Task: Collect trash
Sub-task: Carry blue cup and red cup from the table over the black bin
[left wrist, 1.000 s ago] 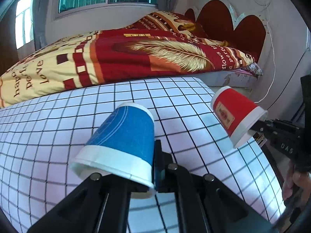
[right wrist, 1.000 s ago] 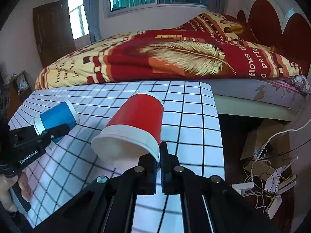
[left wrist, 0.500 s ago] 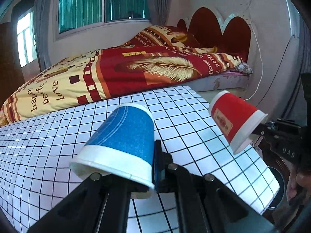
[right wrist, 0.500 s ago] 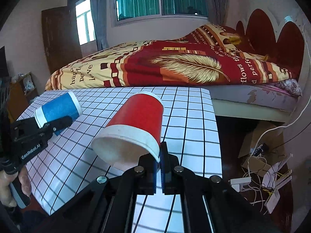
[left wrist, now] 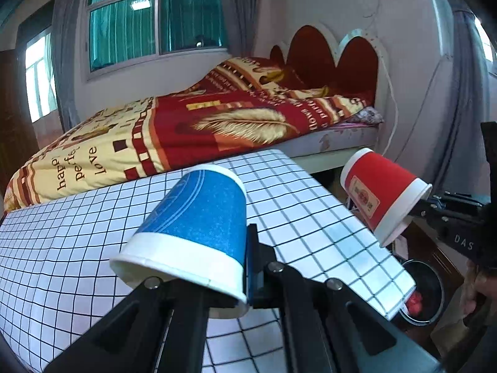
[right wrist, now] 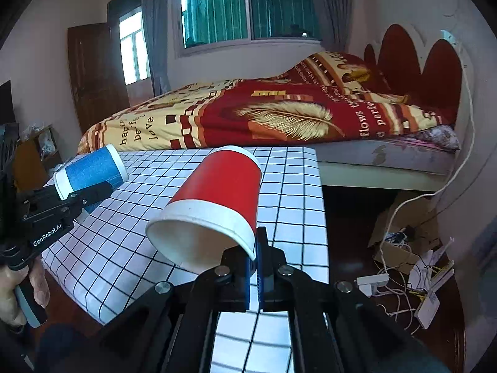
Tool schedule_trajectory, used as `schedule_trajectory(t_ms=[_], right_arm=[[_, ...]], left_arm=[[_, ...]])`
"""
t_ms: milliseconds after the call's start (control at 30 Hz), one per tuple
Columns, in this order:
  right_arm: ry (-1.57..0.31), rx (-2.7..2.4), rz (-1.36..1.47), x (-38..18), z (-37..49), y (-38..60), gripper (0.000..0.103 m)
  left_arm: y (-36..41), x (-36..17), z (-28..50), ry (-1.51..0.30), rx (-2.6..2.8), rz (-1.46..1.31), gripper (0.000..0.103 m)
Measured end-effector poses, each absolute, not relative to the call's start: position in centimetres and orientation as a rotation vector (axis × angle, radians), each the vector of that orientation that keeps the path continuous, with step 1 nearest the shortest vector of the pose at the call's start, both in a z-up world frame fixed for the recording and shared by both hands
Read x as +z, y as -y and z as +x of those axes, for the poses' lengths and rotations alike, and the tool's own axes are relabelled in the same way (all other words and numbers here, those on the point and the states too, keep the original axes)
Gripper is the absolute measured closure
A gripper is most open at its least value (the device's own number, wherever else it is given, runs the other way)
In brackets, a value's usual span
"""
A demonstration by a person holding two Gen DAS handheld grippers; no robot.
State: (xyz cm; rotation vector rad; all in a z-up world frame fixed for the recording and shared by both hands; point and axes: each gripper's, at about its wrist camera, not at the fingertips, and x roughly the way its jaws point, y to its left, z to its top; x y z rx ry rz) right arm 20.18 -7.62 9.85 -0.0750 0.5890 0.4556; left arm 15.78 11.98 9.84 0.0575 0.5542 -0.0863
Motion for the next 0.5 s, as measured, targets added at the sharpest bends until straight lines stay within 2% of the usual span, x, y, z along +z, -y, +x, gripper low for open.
schedule_trajectory(t_ms=[500], right_arm=[[-0.563, 0.340, -0.038, 10.3, 13.8, 15.4, 0.100]], left_arm=[[-5.5, 9.0, 12.2, -0.555, -0.218, 0.067, 0.099]])
